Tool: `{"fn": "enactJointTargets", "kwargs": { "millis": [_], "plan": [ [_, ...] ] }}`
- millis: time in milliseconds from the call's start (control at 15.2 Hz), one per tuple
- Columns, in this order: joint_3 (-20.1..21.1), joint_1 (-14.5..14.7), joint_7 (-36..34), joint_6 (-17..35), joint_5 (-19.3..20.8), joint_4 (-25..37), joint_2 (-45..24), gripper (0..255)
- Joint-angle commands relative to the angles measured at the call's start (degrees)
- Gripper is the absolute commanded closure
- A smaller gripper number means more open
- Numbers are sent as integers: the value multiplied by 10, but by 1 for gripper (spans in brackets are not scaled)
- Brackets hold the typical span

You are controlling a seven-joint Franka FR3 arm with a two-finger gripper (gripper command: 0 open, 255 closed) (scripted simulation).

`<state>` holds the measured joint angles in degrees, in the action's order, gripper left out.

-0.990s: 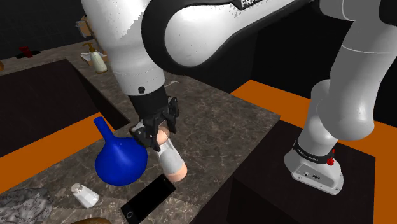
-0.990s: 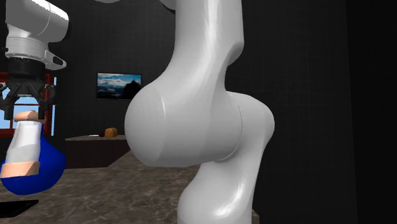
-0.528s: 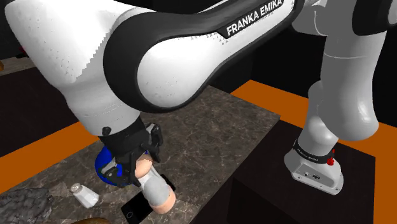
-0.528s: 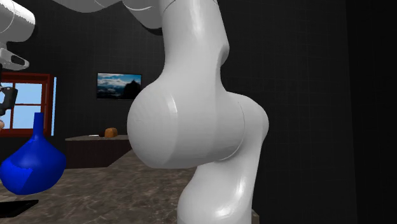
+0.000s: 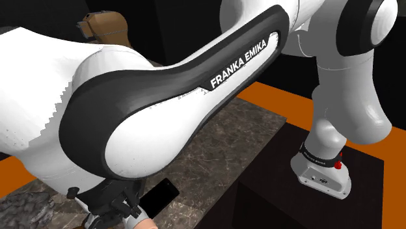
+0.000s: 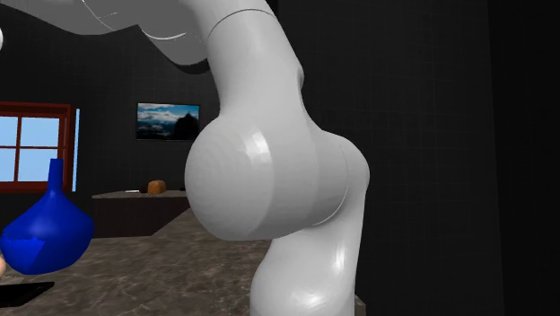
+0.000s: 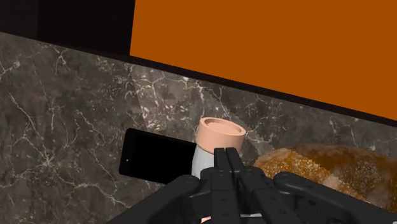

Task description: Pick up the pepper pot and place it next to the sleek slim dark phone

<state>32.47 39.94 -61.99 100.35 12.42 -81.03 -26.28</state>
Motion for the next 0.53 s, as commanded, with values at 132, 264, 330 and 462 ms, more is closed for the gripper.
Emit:
{"fn": "enactJointTargets", "kwargs": {
  "millis": [132, 264, 330, 462],
  "plan": [
    [-4, -1, 0, 7, 3, 4, -12, 0],
    [-13, -3, 0, 21, 8, 14, -38, 0],
    [-18, -4, 0, 27, 11, 20, -51, 0],
    [-27, -5, 1, 39, 16, 35, -79, 0]
  ]
}}
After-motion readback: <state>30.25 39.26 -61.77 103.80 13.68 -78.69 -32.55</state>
